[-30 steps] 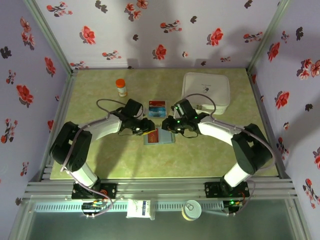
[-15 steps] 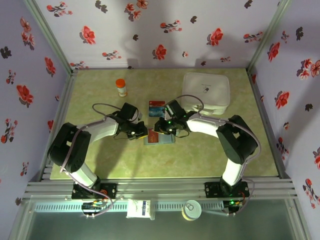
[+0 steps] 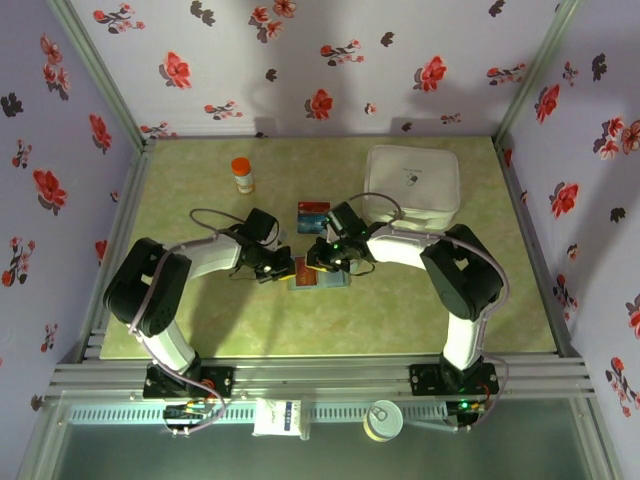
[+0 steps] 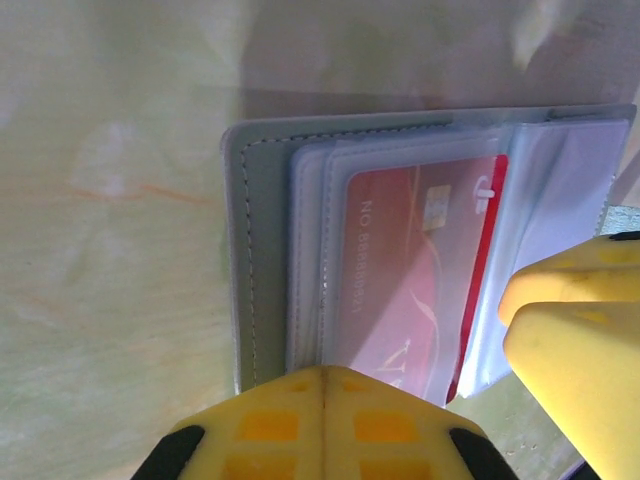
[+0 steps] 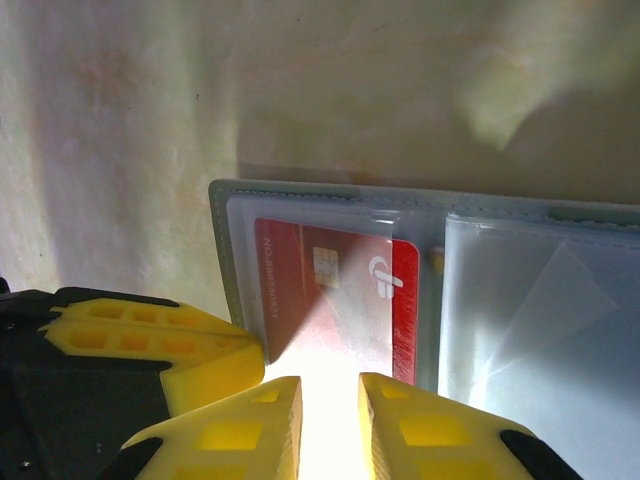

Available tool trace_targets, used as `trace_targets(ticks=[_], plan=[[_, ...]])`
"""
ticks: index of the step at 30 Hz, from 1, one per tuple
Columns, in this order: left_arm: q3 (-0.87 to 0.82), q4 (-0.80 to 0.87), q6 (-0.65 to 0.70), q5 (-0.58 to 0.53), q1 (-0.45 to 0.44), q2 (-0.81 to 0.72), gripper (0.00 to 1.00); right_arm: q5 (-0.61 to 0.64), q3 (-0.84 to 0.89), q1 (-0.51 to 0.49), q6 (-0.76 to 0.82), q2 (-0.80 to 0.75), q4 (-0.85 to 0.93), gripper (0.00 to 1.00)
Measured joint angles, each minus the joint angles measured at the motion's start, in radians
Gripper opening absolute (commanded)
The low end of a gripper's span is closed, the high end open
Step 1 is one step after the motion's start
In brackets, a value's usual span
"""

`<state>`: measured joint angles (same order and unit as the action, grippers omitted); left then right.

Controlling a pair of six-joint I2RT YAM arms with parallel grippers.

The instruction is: Take the credit cards out of the card holder

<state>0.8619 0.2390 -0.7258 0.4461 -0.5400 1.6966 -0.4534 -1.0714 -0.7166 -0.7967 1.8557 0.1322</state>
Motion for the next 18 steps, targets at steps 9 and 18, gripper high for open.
trace_targets(ticks=[9,18], plan=[[0.0,0.0,0.0,0.002,0.002,0.002,0.01,-0.006,-0.007,0.0,0.0,0.025,0.0,0.26],[0.0,0.0,0.0,0.002,0.002,0.002,0.01,-0.055,-0.01,-0.001,-0.009,0.05,-0.033,0.22]])
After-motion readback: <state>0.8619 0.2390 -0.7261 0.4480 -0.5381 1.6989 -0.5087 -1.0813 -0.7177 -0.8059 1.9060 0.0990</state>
